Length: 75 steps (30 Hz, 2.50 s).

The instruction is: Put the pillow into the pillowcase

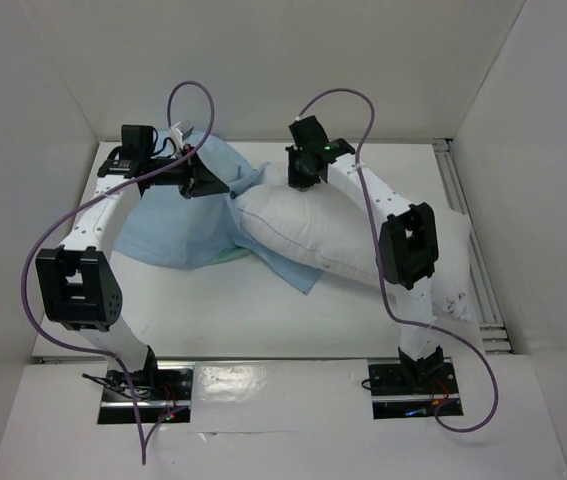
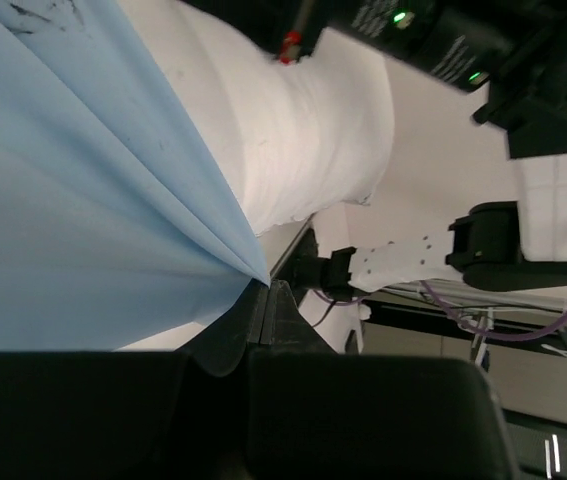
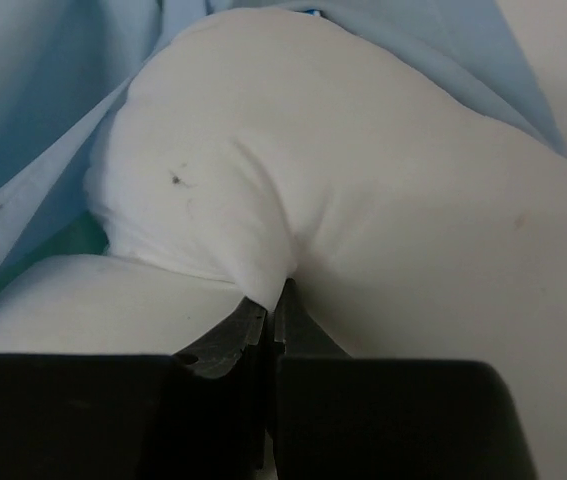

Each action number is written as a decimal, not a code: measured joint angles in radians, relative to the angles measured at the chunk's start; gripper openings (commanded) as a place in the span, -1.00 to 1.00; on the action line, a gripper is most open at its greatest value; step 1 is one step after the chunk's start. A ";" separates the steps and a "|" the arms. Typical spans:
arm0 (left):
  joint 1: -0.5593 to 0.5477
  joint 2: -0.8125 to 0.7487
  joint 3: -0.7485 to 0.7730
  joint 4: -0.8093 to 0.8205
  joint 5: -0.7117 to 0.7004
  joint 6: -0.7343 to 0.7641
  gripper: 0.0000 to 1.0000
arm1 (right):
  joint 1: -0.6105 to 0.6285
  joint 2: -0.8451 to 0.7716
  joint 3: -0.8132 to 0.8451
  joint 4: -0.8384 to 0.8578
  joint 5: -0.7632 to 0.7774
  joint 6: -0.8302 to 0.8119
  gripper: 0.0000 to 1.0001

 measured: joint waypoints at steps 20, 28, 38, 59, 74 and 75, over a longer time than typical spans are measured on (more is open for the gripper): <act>-0.118 0.078 0.209 -0.209 -0.075 0.082 0.68 | 0.175 -0.018 -0.107 0.126 0.460 0.116 -1.00; -0.056 0.091 0.343 -0.321 -0.266 0.136 0.34 | 0.213 -0.172 -0.388 0.325 0.435 0.151 -1.00; -0.184 0.364 0.550 -0.410 -0.525 0.178 0.74 | 0.211 -0.208 -0.445 0.396 0.392 0.164 -1.00; -0.165 0.453 0.675 -0.317 -0.355 0.062 -1.00 | 0.286 -0.338 -0.580 0.470 0.422 0.064 -1.00; -0.208 0.385 0.712 -0.304 -0.087 -0.017 -1.00 | 0.495 -0.493 -0.587 0.512 0.620 -0.176 -1.00; -0.208 0.372 0.701 -0.301 -0.088 -0.016 -1.00 | 0.495 -0.493 -0.586 0.525 0.623 -0.184 -1.00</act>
